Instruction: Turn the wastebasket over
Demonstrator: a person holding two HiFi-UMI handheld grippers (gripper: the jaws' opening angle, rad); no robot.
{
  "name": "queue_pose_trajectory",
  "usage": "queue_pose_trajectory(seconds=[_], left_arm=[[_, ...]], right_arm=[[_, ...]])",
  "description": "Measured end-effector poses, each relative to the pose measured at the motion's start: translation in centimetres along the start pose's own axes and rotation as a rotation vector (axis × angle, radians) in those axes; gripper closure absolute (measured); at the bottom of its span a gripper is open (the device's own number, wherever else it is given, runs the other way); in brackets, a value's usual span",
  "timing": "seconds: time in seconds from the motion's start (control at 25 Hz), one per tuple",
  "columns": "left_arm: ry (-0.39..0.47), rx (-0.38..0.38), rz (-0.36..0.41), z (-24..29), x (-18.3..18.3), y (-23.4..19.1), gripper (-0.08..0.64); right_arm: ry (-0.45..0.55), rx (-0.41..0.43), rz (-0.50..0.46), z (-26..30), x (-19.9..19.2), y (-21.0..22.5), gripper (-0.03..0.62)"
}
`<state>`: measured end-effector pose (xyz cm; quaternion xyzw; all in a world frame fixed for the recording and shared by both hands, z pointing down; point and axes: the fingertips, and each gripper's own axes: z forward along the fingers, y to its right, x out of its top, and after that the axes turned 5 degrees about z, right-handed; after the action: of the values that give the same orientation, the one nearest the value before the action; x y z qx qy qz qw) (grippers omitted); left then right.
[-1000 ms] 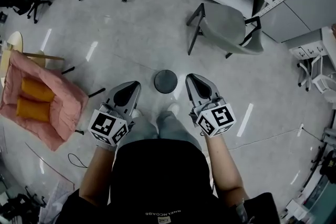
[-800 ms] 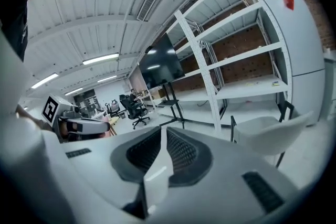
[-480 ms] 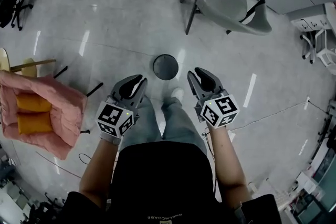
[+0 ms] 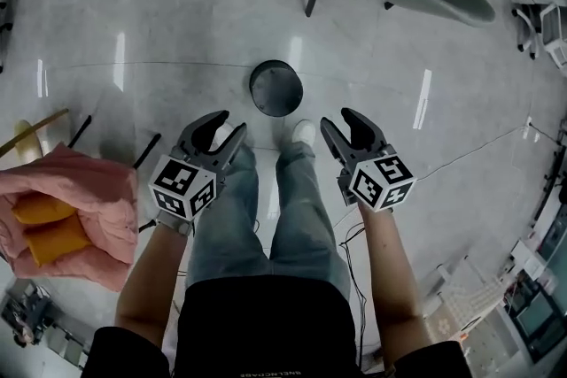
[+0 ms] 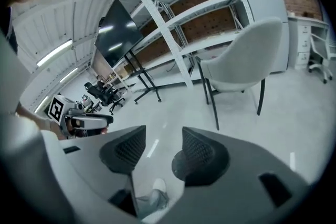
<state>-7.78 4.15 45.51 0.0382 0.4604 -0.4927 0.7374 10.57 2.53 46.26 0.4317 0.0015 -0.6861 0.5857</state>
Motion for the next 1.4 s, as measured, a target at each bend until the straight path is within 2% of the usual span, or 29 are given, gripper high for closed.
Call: queue_pose_trajectory(seconds=[0.24,0.4,0.52,0.64,0.96,1.12,1.4], left_arm=[[-0.031,-0.029,-0.044,6.5,-5.2,-4.1,0.37],[-0.09,-0.052,-0.071,11.1,-10.0,-5.9,0.341],[-0.142,-0.068,-0.059,14.2,-13.9,-7.4,0.322],[-0.184,-0.065,-0.054,16.8,-17.4,-9.3,0.304],[-0.257,-0.049,-0.102,22.6,-25.4,-13.5,0.298],[-0.29,-0.072,-0.121,25.2,-28.3,-14.6,0.298],[-0.339,-0.113,-0.077,27.7,-30.1,-15.0,0.298]], right_arm=[[-0.095,-0.013,0.048,6.5,-6.1,5.5,0.337],[-0.173,-0.018,0.078,11.0,-11.1,9.1,0.323],[-0.209,-0.028,0.109,14.1,-14.2,11.8,0.318],[-0.23,-0.037,0.136,16.7,-16.6,13.9,0.311],[-0.299,-0.027,0.199,22.5,-23.2,19.4,0.302],[-0.334,0.01,0.21,25.2,-25.5,21.0,0.302],[-0.396,0.056,0.217,27.8,-27.4,21.9,0.302]])
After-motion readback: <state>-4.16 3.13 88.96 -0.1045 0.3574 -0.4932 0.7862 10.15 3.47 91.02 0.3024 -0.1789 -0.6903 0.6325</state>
